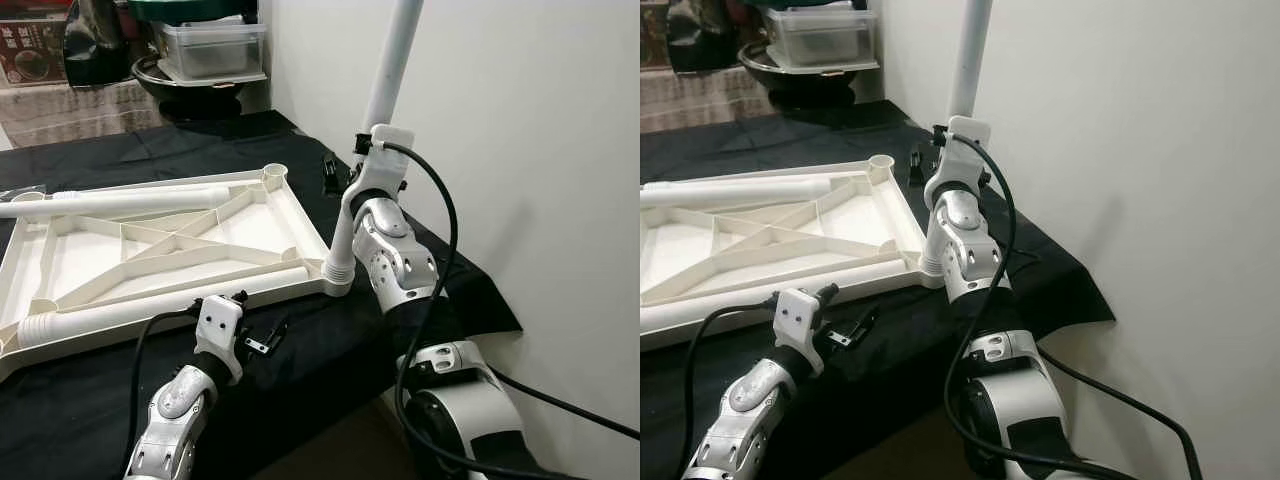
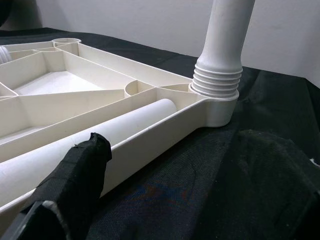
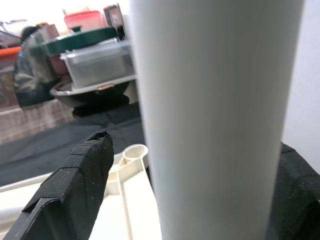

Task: Building children table

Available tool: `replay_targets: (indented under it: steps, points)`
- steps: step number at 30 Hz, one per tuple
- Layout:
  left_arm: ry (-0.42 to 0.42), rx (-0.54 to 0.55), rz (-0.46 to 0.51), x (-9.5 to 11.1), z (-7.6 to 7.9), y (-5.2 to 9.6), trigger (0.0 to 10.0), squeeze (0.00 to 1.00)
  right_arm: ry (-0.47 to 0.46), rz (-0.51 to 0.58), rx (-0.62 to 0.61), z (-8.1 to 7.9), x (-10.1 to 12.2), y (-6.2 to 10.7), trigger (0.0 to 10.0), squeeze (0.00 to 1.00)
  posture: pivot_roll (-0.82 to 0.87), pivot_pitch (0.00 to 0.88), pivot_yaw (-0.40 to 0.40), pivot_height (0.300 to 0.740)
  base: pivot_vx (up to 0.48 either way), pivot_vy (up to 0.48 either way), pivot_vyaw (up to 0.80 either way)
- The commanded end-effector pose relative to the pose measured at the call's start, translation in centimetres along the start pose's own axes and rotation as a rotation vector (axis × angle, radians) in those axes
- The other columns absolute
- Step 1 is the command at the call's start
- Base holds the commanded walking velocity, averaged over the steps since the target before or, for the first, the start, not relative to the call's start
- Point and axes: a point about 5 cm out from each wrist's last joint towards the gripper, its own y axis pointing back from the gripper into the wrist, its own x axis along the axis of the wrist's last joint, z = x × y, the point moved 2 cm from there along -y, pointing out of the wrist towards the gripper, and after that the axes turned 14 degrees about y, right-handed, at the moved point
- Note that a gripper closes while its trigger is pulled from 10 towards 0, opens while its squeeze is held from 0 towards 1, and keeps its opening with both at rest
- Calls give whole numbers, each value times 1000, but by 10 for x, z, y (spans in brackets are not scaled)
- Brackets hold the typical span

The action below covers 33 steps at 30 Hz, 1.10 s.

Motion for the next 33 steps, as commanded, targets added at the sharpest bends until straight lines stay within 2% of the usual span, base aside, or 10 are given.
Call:
replay_targets:
  steps: [1,9,12,13,14,15,21,23,27,33]
  points:
    - [2,-14,-8,-2,3,-1,10000,0,-20,31,18,1,4,1,10000,1000,-19,0,-104,740,0,0,0]
    - [0,-18,-7,-2,3,-1,10000,0,15,57,88,10,7,-5,10000,1000,-19,0,-104,740,0,0,0]
    - [-1,-16,-6,-1,2,-2,10000,0,71,53,145,29,6,-12,10000,1000,-13,0,-105,740,0,0,0]
    - [-2,-15,-5,-1,2,-2,10000,0,90,46,162,36,5,-14,10000,678,-13,0,-105,740,0,0,0]
    - [-2,-15,-5,-1,2,-2,10000,0,90,46,162,36,5,-14,10000,678,-13,0,-105,740,0,0,0]
    - [-1,-15,-5,-1,2,-1,10000,0,99,27,204,46,4,-15,10000,0,-12,0,-105,740,0,0,0]
    - [-2,-19,-7,-1,2,-2,10000,0,60,8,325,60,4,-13,10000,0,-15,0,-100,740,0,0,0]
    - [-3,-22,-8,-1,1,-3,10000,0,-11,18,416,61,6,-11,10000,0,-23,0,-92,740,0,0,0]
    - [-3,-23,-8,-1,1,-3,10000,0,-27,24,442,61,7,-10,10000,0,-23,0,-92,740,0,0,0]
    - [-4,-33,-6,0,2,-6,10000,0,-85,63,650,61,6,-7,10000,0,-19,0,-90,740,0,0,0]
